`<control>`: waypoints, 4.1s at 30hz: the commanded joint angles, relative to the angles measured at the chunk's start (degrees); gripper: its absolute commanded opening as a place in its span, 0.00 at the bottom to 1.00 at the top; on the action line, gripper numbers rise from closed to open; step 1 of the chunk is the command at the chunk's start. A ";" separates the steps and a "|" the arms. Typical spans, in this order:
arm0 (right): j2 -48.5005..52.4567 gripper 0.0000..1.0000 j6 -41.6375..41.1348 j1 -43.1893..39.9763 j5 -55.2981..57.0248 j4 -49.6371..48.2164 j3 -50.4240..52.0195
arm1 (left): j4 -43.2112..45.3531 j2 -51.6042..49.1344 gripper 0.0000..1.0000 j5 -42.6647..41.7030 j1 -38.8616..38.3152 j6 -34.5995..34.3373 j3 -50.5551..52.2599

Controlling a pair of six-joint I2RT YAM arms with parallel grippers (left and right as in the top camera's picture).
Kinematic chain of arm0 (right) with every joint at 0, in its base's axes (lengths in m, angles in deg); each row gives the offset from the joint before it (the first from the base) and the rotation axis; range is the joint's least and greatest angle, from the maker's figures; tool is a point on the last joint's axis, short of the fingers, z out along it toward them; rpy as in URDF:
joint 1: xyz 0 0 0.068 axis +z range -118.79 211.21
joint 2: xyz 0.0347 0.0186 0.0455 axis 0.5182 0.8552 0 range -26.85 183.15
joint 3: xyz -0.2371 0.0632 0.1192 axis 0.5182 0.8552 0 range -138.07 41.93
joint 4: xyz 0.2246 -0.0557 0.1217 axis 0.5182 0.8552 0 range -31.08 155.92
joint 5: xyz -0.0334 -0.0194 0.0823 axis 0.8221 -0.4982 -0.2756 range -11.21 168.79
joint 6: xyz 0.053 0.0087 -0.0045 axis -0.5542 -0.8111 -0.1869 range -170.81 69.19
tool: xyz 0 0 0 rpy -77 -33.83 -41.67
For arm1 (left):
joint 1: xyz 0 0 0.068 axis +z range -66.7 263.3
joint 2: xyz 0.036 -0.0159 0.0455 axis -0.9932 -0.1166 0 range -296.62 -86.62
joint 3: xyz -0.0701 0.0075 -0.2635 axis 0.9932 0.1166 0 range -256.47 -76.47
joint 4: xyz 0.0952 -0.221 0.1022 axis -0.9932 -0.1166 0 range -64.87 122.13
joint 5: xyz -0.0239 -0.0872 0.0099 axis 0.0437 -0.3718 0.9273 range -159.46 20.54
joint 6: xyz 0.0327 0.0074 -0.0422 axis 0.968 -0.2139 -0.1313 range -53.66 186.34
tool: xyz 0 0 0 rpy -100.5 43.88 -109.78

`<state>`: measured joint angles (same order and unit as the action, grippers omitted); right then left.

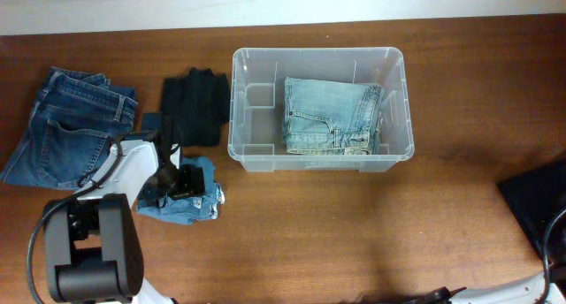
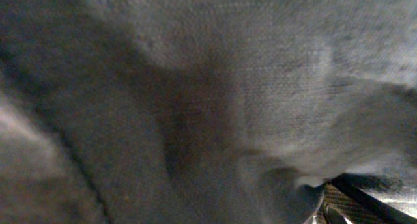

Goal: Pack container

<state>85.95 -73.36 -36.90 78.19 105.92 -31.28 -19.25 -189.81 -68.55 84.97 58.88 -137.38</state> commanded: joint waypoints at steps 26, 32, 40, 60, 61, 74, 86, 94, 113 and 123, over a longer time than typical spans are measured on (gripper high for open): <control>0.81 0.04 -0.85 0.28 -6.93 8.41 -6.75 | -0.02 -1.38 0.99 0.37 -0.17 0.74 -0.09; -1.51 0.04 0.87 6.67 -6.71 12.48 -13.42 | -0.02 -1.38 0.99 0.37 -0.17 0.74 -0.09; -3.48 0.04 7.30 21.77 -6.73 16.48 -23.10 | -0.02 -1.38 0.99 0.37 -0.17 0.74 -0.09; -3.50 0.04 13.77 62.55 -22.10 29.09 -62.84 | -0.02 -1.38 0.99 0.37 -0.17 0.74 -0.09; -3.48 0.04 13.77 64.85 -22.08 28.46 -62.88 | -0.02 -1.38 0.99 0.37 -0.17 0.74 -0.09; 1.22 0.04 9.84 82.03 -21.27 23.30 -62.71 | -0.02 -1.38 0.99 0.37 -0.17 0.74 -0.09; 9.53 0.04 4.81 85.05 -13.60 30.45 -62.71 | -0.02 -1.38 0.99 0.37 -0.17 0.74 -0.09; 10.27 0.04 3.56 84.98 -9.40 31.34 -58.86 | -0.02 -1.38 0.99 0.37 -0.17 0.74 -0.09; 10.27 0.04 3.63 84.83 4.17 30.03 -46.21 | -0.02 -1.38 0.99 0.37 -0.17 0.74 -0.09; 10.27 0.04 3.65 83.84 10.32 32.70 -46.18 | -0.02 -1.38 0.99 0.37 -0.17 0.74 -0.09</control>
<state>96.44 -69.25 47.66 84.94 138.27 -77.73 -19.25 -189.81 -68.55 84.97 58.88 -137.40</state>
